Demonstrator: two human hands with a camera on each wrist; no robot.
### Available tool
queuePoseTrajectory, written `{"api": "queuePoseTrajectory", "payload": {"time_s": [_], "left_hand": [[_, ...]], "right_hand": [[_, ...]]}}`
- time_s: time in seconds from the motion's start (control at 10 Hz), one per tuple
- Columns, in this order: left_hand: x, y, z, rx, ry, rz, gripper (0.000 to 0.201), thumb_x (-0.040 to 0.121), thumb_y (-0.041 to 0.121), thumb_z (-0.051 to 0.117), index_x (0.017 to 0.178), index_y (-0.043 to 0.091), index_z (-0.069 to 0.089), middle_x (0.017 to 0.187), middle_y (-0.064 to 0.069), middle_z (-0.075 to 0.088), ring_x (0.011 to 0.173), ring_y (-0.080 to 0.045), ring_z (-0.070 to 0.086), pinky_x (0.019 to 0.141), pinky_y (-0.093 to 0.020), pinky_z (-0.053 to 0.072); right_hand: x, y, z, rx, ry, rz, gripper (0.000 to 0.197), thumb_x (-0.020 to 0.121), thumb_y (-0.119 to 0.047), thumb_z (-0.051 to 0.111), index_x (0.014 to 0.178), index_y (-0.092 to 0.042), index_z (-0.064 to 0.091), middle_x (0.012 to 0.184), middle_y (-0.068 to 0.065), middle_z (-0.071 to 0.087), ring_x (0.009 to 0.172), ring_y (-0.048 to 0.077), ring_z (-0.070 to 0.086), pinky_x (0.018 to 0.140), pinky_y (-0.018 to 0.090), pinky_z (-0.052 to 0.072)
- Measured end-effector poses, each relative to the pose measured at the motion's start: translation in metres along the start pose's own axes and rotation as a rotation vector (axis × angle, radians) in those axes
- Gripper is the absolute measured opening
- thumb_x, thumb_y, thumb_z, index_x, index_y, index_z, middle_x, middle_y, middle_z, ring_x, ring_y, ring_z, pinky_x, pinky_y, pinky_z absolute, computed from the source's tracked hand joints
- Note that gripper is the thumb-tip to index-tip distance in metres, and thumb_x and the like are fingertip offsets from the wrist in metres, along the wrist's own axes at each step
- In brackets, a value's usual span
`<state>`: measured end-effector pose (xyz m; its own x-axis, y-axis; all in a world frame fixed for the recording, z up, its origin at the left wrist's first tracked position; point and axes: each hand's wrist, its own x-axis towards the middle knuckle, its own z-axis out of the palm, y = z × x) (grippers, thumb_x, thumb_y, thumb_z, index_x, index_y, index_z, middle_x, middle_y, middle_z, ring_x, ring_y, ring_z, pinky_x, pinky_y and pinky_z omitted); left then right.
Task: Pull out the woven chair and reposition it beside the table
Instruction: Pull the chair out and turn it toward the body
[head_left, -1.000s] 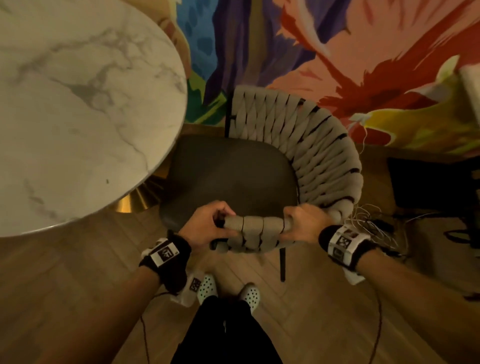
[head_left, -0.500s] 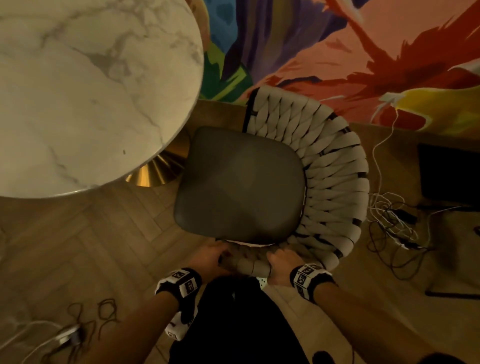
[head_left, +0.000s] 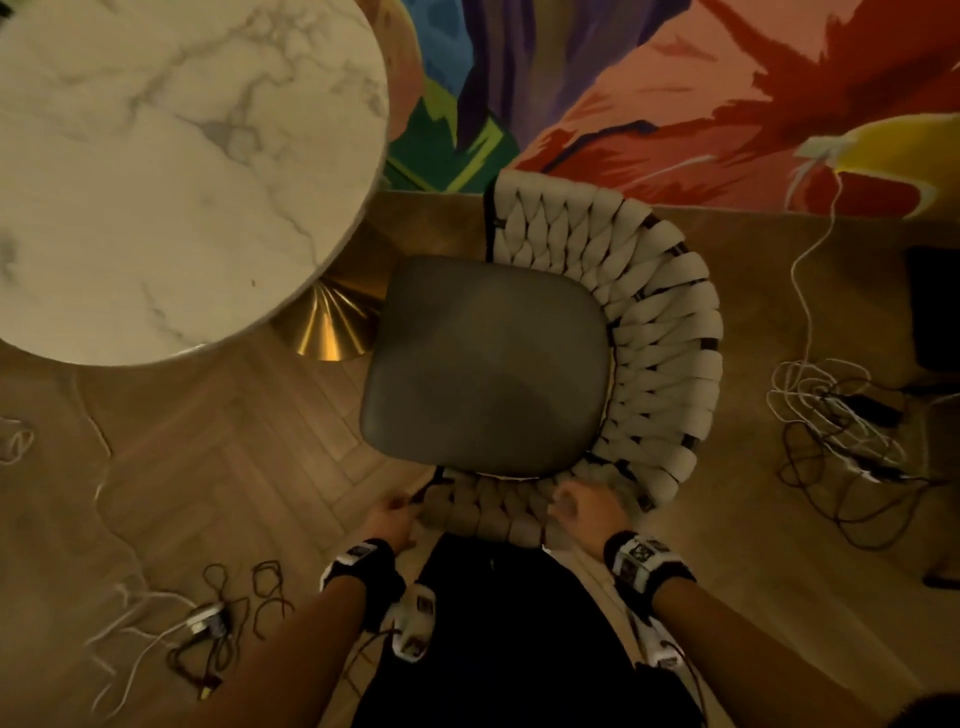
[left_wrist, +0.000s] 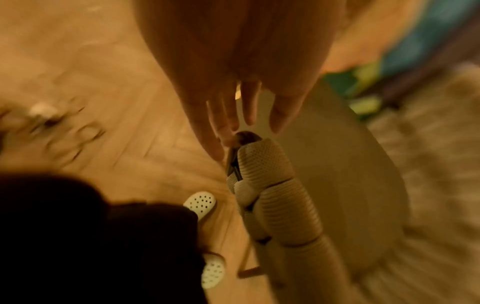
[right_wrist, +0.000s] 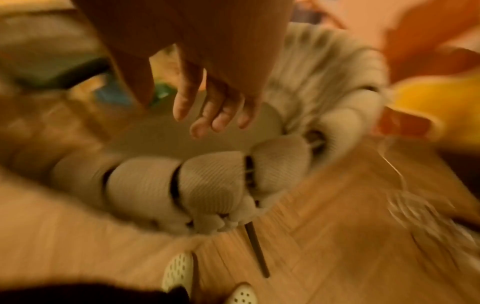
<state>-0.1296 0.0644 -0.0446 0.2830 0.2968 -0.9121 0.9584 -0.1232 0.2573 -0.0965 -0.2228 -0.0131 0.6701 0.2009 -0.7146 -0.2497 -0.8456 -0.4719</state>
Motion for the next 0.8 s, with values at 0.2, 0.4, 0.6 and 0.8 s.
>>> {"api": "queuePoseTrajectory", "payload": {"time_s": [0.2, 0.4, 0.6, 0.8], "left_hand": [[-0.013, -0.005, 0.033, -0.447, -0.079, -0.193, 0.040, 0.097, 0.016, 0.038, 0.134, 0.001, 0.044, 0.133, -0.020, 0.053, 0.112, -0.036, 0.058, 0.079, -0.044, 0.053], [-0.002, 0.005, 0.040, -0.434, -0.090, -0.198, 0.045, 0.095, 0.007, 0.044, 0.137, -0.007, 0.039, 0.140, -0.029, 0.046, 0.103, -0.038, 0.061, 0.064, -0.037, 0.053], [-0.017, 0.065, 0.026, -0.561, -0.187, -0.214, 0.035, 0.099, 0.005, 0.033, 0.131, -0.005, 0.045, 0.085, -0.021, 0.063, 0.074, -0.034, 0.061, 0.065, -0.041, 0.051], [0.007, 0.129, 0.015, -0.134, -0.014, -0.095, 0.038, 0.093, 0.018, 0.049, 0.130, 0.018, 0.046, 0.107, -0.013, 0.055, 0.097, -0.030, 0.052, 0.088, -0.045, 0.050]], "right_hand": [[-0.021, 0.107, -0.061, 0.738, 0.609, 0.516, 0.048, 0.084, -0.024, 0.067, 0.126, -0.014, 0.046, 0.129, 0.013, 0.050, 0.117, 0.036, 0.052, 0.097, 0.052, 0.047], [0.021, 0.118, -0.043, 1.080, 0.076, 0.682, 0.047, 0.090, -0.030, 0.063, 0.132, -0.015, 0.047, 0.133, 0.013, 0.056, 0.112, 0.042, 0.059, 0.069, 0.050, 0.057], [0.048, 0.090, -0.083, 1.068, 0.158, 0.649, 0.047, 0.090, -0.025, 0.064, 0.133, -0.014, 0.050, 0.129, 0.018, 0.056, 0.113, 0.044, 0.059, 0.085, 0.058, 0.055], [0.107, 0.081, -0.127, 1.011, 0.188, 0.689, 0.043, 0.092, -0.021, 0.060, 0.132, -0.009, 0.050, 0.131, 0.017, 0.057, 0.115, 0.041, 0.058, 0.088, 0.057, 0.054]]}}
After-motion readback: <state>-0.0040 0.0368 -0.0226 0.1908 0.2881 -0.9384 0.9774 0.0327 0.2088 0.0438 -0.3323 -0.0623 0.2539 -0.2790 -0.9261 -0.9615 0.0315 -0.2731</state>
